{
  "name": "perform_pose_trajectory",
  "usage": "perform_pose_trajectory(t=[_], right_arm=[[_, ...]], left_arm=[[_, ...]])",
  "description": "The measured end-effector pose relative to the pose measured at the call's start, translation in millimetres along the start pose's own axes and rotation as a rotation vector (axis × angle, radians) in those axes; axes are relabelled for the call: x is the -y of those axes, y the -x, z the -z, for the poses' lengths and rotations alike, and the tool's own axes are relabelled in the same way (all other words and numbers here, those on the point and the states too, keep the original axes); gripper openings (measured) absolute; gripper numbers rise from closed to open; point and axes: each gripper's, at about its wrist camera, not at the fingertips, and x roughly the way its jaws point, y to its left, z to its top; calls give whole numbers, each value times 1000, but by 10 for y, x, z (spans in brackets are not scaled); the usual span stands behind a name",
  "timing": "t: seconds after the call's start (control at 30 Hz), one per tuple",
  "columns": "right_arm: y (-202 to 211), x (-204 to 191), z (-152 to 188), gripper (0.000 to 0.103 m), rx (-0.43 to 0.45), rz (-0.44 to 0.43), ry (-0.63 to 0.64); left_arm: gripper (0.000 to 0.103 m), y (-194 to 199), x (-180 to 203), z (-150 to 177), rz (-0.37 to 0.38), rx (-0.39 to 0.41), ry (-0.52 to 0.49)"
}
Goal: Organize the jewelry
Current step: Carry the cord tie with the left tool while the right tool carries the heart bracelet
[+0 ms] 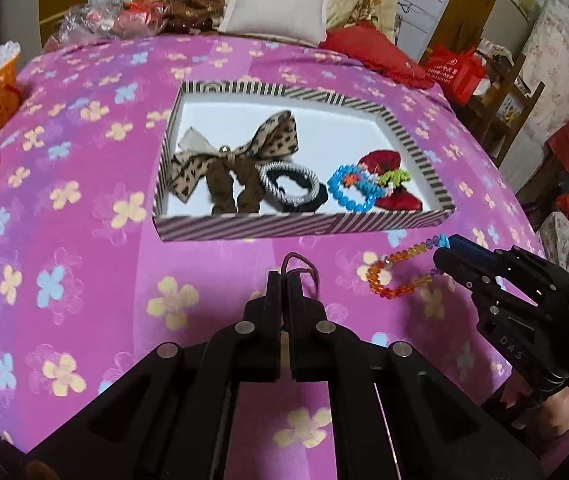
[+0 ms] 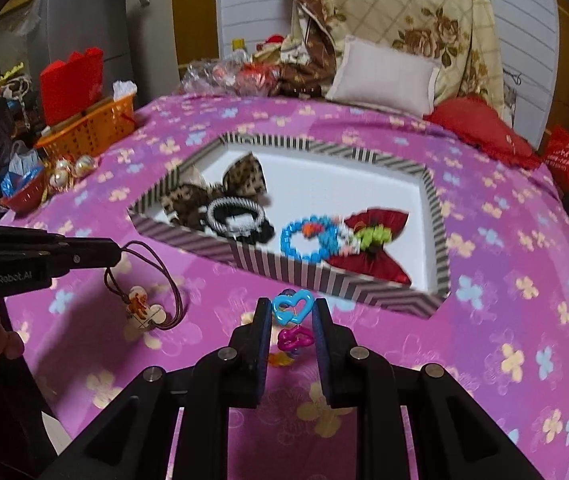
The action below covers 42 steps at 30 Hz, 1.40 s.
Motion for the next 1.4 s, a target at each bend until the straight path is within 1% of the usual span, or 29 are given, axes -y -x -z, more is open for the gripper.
perform_pose_trajectory(t=[0.2, 0.4, 0.7, 1.13, 1.4], right_arm=[[151, -25, -65, 20, 32, 4, 4], [235, -29, -111, 20, 47, 7, 9], [296, -10, -220, 20, 63, 10, 9], [311, 182, -506, 20, 88, 29, -8], [254, 277, -606, 20, 89, 37, -14]], left_arm=[[1, 125, 45, -42, -20, 30, -15], [1, 195, 63, -92, -34, 42, -20], [1, 268, 152, -284, -58, 69, -47], [1, 147, 188, -661, -94, 81, -51], [1, 40, 172, -798, -110, 75, -49]])
